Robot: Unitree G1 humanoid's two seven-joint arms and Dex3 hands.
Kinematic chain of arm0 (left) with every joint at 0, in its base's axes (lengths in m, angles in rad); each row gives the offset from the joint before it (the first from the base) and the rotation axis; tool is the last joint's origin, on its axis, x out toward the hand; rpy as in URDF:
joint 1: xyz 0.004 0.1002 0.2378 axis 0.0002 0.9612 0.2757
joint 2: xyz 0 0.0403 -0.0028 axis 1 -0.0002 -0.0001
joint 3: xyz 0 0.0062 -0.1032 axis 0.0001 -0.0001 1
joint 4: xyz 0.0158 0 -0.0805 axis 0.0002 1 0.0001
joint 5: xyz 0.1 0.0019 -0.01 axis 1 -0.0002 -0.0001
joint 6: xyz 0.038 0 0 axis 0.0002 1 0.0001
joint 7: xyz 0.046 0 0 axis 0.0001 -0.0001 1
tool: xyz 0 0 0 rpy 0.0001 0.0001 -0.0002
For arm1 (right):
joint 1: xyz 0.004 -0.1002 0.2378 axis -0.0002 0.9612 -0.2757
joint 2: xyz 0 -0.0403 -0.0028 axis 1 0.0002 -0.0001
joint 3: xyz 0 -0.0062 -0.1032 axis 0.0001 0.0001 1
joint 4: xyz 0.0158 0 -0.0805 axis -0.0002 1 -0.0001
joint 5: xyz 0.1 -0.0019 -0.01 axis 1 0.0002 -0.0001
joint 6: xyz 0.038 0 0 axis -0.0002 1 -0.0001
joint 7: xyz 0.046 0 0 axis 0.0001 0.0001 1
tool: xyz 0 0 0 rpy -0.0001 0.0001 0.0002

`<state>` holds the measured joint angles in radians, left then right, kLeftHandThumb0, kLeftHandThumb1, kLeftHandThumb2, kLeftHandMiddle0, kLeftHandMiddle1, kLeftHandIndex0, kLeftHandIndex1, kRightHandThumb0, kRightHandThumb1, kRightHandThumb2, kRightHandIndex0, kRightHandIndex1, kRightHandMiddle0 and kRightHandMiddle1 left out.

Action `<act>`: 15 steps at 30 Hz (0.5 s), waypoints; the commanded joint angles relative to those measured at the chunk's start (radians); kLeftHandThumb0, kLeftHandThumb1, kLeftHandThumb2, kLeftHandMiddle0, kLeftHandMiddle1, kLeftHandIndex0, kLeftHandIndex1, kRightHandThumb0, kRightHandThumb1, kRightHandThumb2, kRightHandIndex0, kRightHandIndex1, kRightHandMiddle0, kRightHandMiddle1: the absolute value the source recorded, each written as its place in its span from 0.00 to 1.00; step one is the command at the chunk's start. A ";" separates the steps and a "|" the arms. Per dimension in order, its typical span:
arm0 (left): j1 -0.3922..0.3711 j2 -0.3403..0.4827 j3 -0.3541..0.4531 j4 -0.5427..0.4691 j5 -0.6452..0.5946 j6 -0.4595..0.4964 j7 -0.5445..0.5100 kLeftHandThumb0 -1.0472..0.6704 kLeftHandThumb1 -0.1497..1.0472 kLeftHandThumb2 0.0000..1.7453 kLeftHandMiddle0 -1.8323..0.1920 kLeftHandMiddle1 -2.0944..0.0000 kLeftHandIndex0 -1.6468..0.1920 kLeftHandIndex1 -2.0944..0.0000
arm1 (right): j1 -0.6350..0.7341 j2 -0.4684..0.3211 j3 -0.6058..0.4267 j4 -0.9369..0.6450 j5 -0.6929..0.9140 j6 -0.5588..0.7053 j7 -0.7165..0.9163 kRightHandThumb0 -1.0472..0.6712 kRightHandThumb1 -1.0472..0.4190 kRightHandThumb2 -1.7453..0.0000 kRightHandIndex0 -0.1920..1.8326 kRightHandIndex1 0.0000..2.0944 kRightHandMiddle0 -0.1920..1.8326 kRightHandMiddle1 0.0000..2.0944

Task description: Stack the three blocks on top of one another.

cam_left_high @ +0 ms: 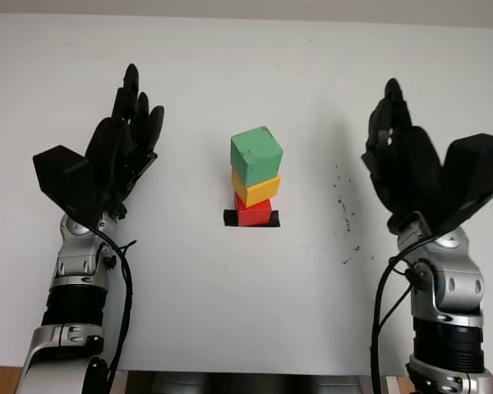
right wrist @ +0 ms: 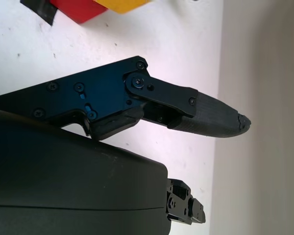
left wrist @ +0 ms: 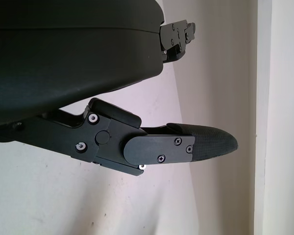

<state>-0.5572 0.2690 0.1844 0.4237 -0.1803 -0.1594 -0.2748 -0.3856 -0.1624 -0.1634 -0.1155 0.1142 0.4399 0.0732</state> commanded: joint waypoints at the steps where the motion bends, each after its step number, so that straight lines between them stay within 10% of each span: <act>1: -0.001 -0.003 -0.001 -0.005 -0.003 -0.007 -0.003 0.18 1.00 0.25 1.00 1.00 1.00 1.00 | 0.008 0.011 0.006 0.018 0.003 -0.014 -0.002 0.16 0.00 0.55 0.00 0.00 0.00 0.00; 15: 0.033 -0.011 -0.009 -0.044 -0.006 0.015 -0.007 0.18 1.00 0.26 1.00 1.00 1.00 1.00 | 0.004 0.000 0.000 0.080 0.034 -0.038 0.043 0.15 0.00 0.56 0.00 0.00 0.00 0.00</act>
